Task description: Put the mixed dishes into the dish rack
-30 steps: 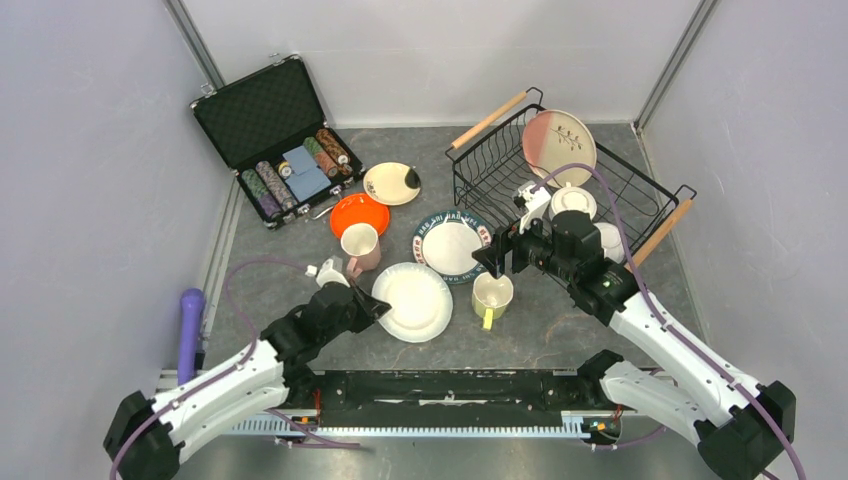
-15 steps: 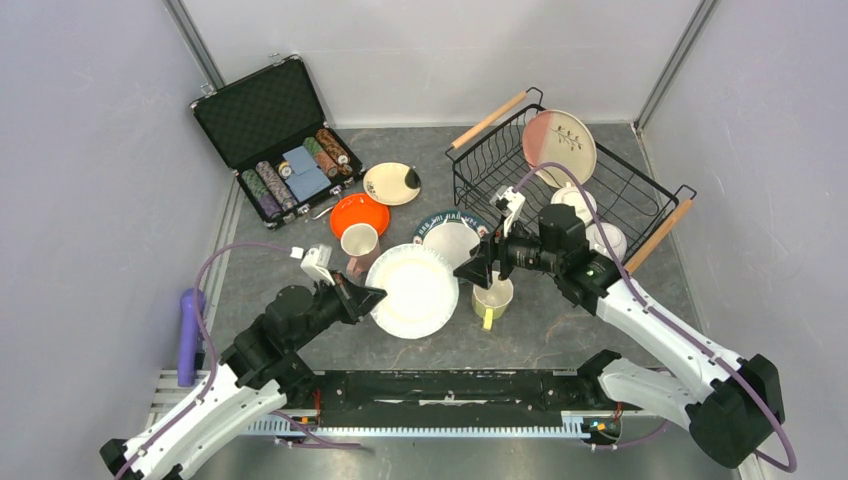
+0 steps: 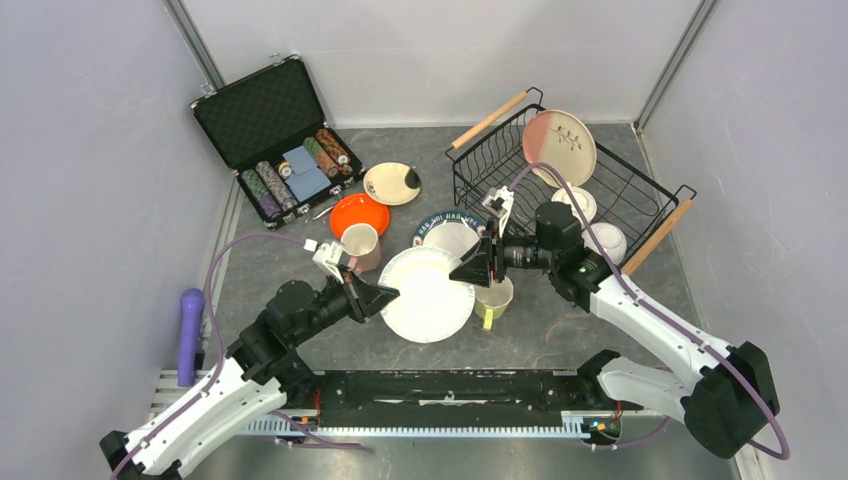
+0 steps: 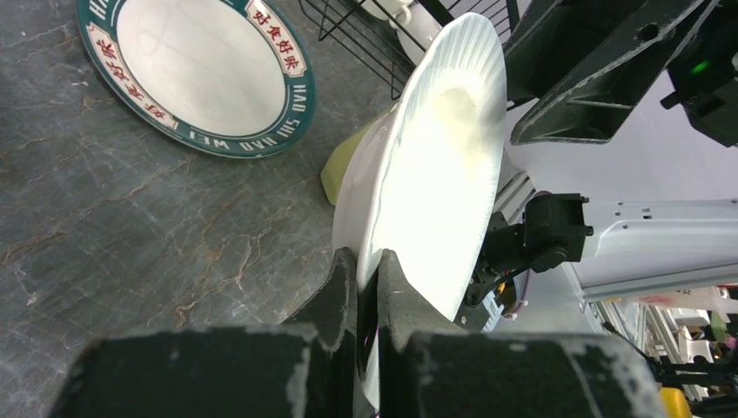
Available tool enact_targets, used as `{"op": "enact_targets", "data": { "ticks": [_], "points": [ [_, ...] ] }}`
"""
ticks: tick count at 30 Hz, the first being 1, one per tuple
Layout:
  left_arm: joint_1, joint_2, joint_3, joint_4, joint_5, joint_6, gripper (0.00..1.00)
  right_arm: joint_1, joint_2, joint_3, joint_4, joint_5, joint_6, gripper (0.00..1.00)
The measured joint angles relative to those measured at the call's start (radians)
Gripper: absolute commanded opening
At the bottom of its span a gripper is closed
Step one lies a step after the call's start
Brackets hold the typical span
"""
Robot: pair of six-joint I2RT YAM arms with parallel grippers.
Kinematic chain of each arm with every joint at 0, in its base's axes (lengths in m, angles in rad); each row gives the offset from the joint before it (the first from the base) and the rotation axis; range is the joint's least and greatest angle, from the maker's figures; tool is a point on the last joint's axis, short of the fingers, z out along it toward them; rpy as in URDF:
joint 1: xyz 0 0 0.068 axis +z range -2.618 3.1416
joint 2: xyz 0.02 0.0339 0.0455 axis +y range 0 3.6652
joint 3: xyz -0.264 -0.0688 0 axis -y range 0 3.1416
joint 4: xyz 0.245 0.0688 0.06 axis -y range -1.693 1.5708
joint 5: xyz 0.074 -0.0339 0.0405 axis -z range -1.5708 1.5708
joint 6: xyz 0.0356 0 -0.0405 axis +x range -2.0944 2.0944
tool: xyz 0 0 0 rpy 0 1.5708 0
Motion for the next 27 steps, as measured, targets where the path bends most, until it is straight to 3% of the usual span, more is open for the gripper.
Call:
{"op": "enact_targets", "data": {
  "ticks": [2,4,6,7,9,10,12,14,17,22,27],
  "points": [
    [0.0,0.008,0.0,0.014,0.008,0.003,0.02,0.0,0.009,-0.007,0.018,-0.03,0.016,0.41],
    [0.0,0.012,0.0,0.022,0.015,0.009,0.02,0.0,0.02,-0.007,0.027,-0.05,0.021,0.27],
    [0.0,0.015,0.001,0.027,0.021,0.015,0.02,-0.003,0.029,-0.007,0.032,-0.063,0.021,0.05],
    [0.0,0.018,0.003,0.027,0.024,0.021,0.02,-0.008,0.034,-0.007,0.033,-0.063,0.023,0.0],
    [0.0,0.021,0.009,0.024,0.024,0.038,0.02,-0.015,0.042,-0.007,0.037,-0.07,0.029,0.0],
    [0.0,0.026,0.012,0.022,0.023,0.048,0.06,-0.016,0.045,-0.007,0.037,-0.07,0.032,0.0],
    [0.0,0.039,0.018,0.021,0.022,0.058,0.34,-0.019,0.047,-0.007,0.036,-0.069,0.032,0.0],
    [0.0,0.053,0.025,0.017,0.008,0.065,0.68,-0.02,0.046,-0.006,0.035,-0.063,0.03,0.0],
    [0.001,0.08,0.055,0.047,-0.006,0.071,0.89,-0.016,0.046,0.006,0.003,-0.034,-0.012,0.0],
    [0.001,0.09,0.103,0.064,-0.025,0.092,1.0,-0.049,0.047,0.085,-0.057,0.031,-0.04,0.0],
    [0.001,0.082,0.12,0.042,-0.071,0.122,1.0,-0.106,0.081,0.297,-0.106,0.09,-0.088,0.0]
  ]
}}
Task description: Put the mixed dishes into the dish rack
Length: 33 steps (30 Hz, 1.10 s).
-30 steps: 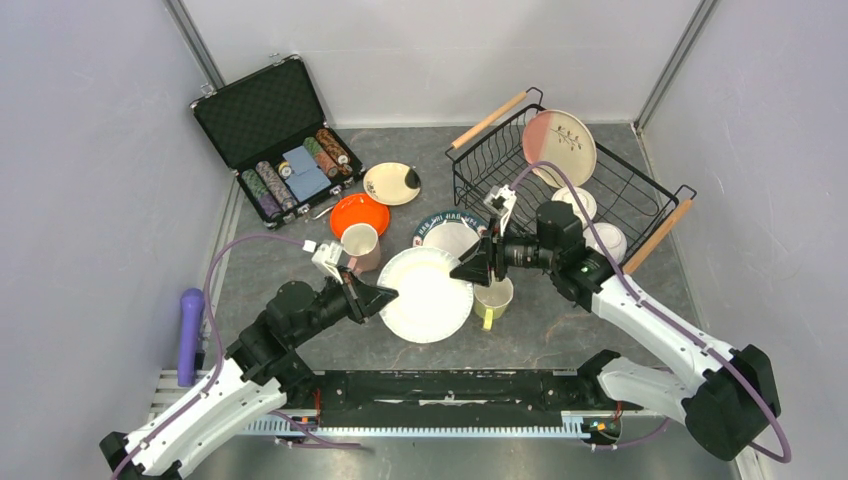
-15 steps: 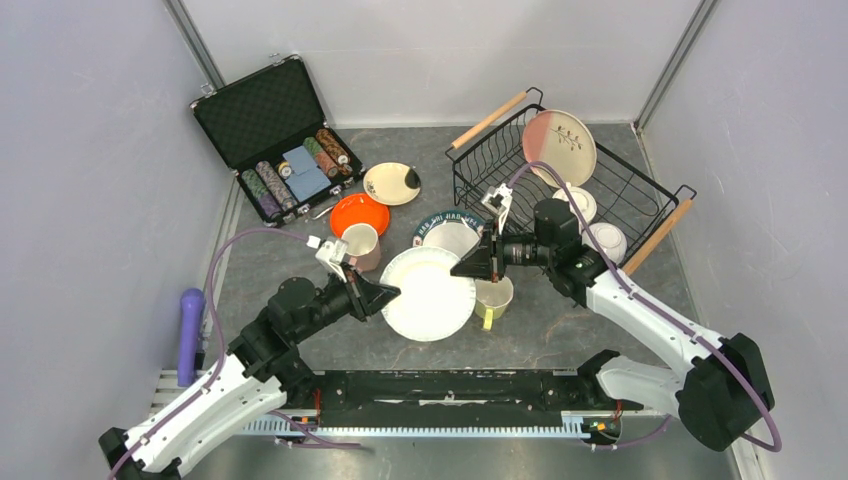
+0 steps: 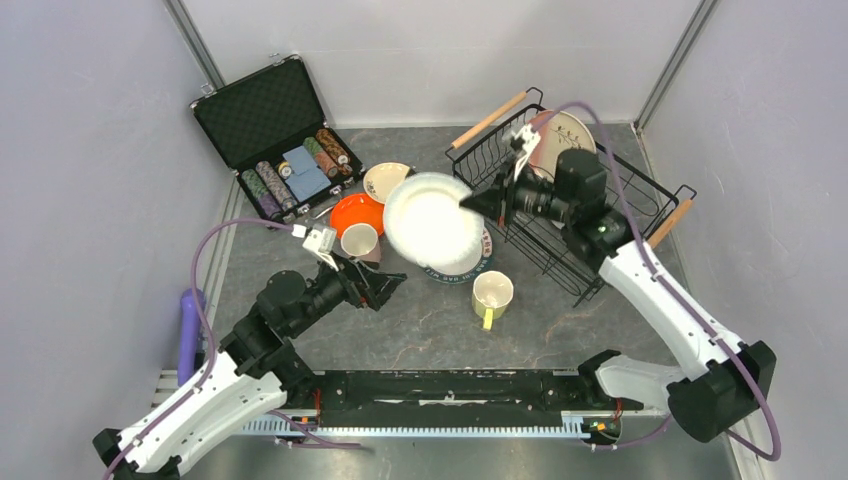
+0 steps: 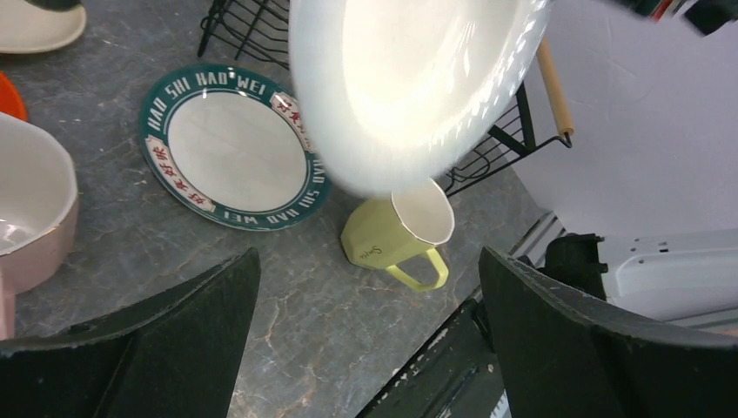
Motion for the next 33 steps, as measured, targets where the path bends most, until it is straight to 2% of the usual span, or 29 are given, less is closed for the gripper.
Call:
{"op": "enact_targets", "data": {
  "ticks": [6,9,15,21,33],
  "points": [
    [0.0,-0.005,0.021,-0.045,-0.032,0.041,1.0,-0.044,0.069,0.305,-0.168,0.288,-0.243,0.0],
    [0.0,0.012,0.022,-0.045,-0.029,0.054,1.0,-0.122,0.086,0.338,-0.181,0.39,-0.341,0.0],
    [0.0,0.093,0.021,-0.014,0.0,0.069,1.0,-0.332,0.195,0.337,-0.179,0.48,-0.456,0.0],
    [0.0,0.23,0.021,0.056,0.061,0.08,1.0,-0.364,0.319,0.318,-0.15,0.483,-0.581,0.0],
    [0.0,0.389,0.019,0.225,0.168,0.08,1.0,-0.433,0.43,0.286,-0.053,0.442,-0.743,0.0]
  ]
}}
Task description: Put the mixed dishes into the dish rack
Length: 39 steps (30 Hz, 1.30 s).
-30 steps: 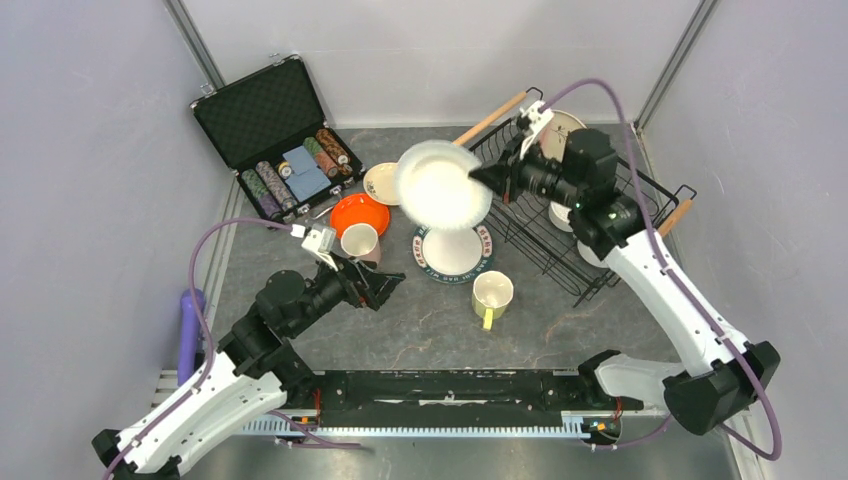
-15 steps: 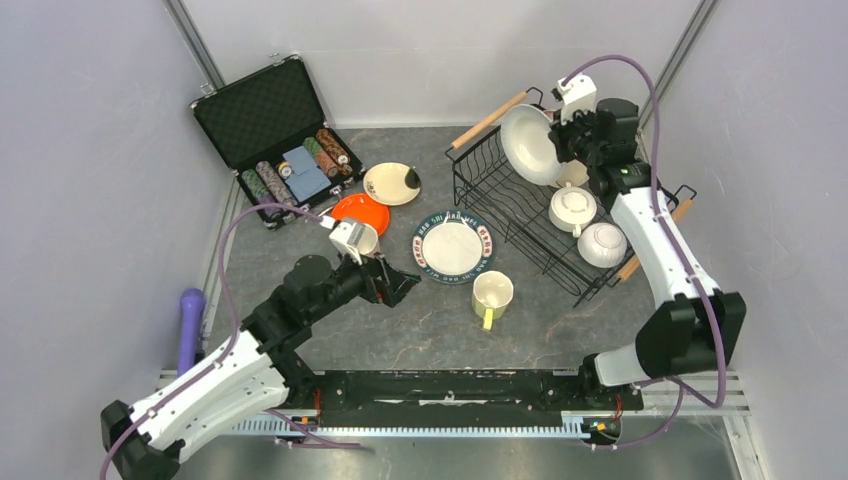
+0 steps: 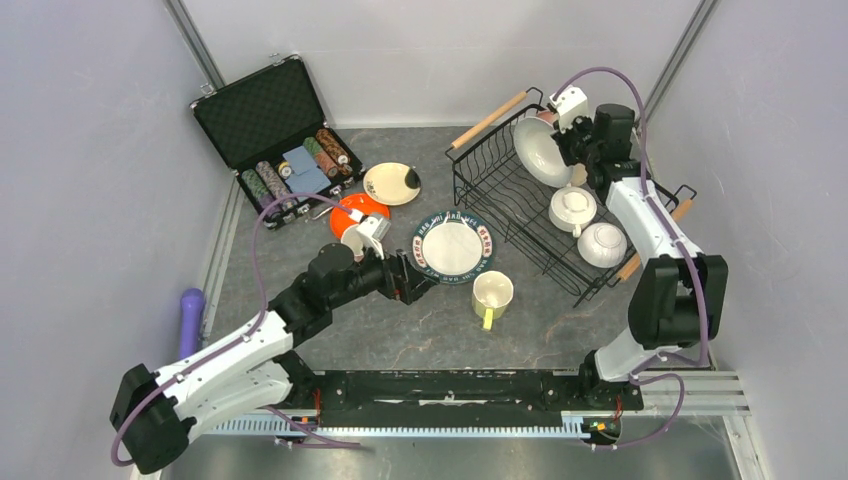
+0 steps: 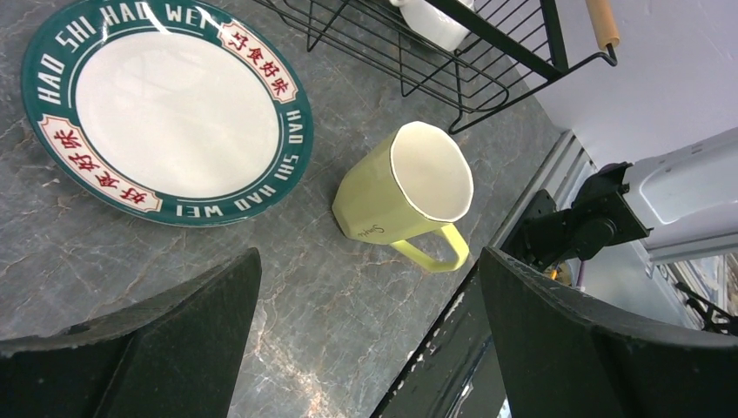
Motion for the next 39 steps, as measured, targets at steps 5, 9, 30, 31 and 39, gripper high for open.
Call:
{"op": "enact_targets", "data": {
  "ticks": [5,9,30,31,39],
  "points": [
    [0.0,0.028,0.0,0.017,0.021,0.0,1.0,-0.021,0.078,0.0,0.056,-0.019,-0.029,0.0],
    [0.0,0.06,0.0,0.039,0.029,0.0,1.0,-0.03,0.143,0.0,0.072,-0.035,-0.034,0.0],
    [0.003,0.136,0.022,0.038,0.081,0.0,1.0,-0.133,0.264,0.124,0.137,-0.149,0.101,0.47],
    [0.003,0.136,0.023,0.038,0.082,0.0,1.0,-0.133,0.267,0.135,0.137,-0.15,0.105,0.5],
    [0.004,0.136,0.023,0.038,0.084,0.0,1.0,-0.132,0.268,0.153,0.129,-0.187,0.127,0.53]
  ]
}}
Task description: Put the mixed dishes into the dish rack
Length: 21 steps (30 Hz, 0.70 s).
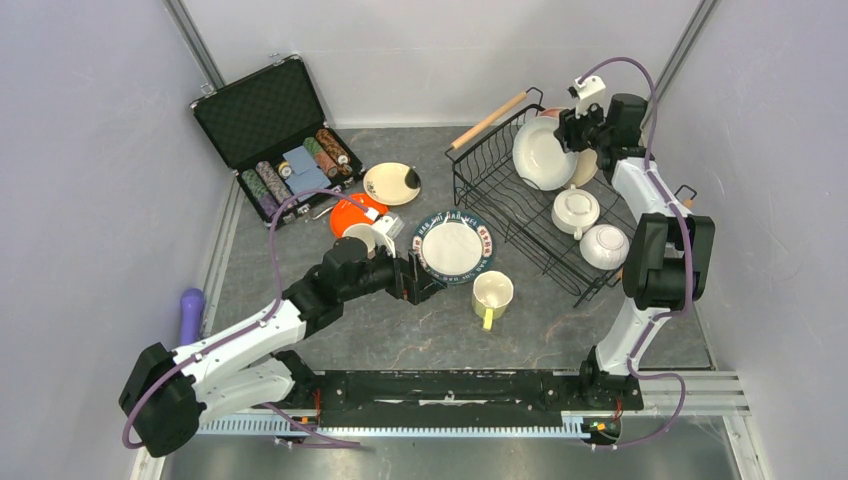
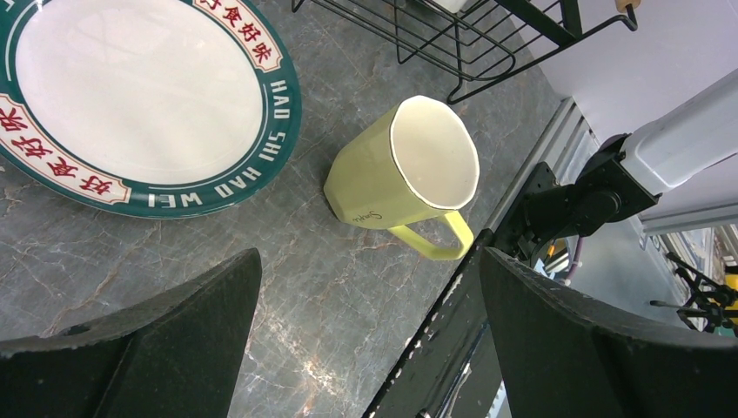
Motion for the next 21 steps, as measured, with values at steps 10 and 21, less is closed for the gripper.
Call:
{"op": "enact_targets", "data": {
  "ticks": [10,21],
  "points": [
    [0.0,0.0,0.0,-0.003,-0.003,0.0,1.0,0.014,-0.003,0.051,-0.035,-0.034,0.026,0.73],
    [0.014,0.09,0.035,-0.145,-0.223,-0.153,0.96,0.245,-0.218,0.028,-0.097,0.058,0.124,0.8]
  ]
}}
